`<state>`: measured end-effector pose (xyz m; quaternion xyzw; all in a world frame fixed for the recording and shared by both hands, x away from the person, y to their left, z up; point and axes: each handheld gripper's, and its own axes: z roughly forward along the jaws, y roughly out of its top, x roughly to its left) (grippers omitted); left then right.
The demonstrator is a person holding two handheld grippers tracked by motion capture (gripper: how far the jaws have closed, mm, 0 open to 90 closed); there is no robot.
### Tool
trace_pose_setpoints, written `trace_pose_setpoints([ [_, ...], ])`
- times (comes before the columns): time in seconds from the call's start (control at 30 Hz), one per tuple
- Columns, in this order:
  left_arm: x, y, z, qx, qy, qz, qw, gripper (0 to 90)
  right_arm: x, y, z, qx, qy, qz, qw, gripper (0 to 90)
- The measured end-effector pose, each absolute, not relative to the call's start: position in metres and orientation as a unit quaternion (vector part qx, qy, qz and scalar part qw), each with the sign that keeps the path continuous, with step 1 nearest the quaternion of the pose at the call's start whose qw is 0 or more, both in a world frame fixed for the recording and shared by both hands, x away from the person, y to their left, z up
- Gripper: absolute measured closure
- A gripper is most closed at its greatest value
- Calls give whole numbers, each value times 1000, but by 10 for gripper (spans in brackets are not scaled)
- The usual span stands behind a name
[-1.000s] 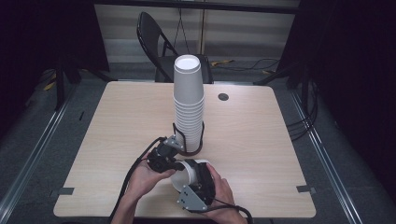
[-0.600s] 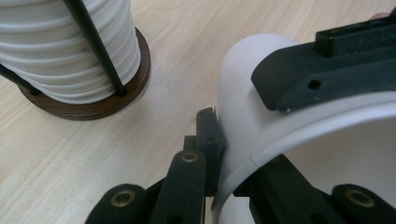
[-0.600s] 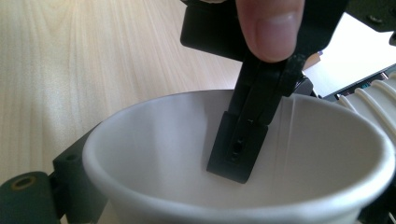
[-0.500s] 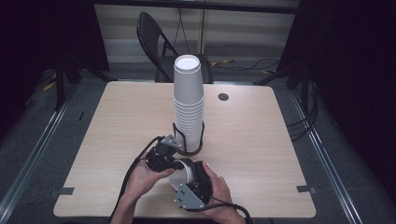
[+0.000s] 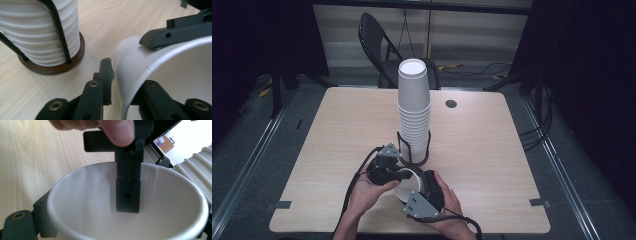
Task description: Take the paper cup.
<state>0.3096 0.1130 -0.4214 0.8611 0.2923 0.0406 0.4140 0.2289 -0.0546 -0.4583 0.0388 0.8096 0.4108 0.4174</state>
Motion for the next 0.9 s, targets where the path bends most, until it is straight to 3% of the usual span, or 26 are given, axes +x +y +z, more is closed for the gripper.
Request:
trace_pose_setpoints([
  [0.23, 301, 115, -425, 838, 283, 116, 451, 574, 233, -61, -456, 68, 801, 436, 405, 119],
  [0.53, 290, 121, -422, 804, 259, 157, 512, 340, 237, -69, -457, 106, 796, 461, 378, 120],
  [0.7, 290, 124, -424, 793, 275, 171, 516, 259, 239, -72, -457, 120, 792, 473, 367, 120],
  [0.9, 290, 130, -429, 767, 304, 175, 537, 235, 242, -78, -457, 146, 786, 486, 352, 119],
])
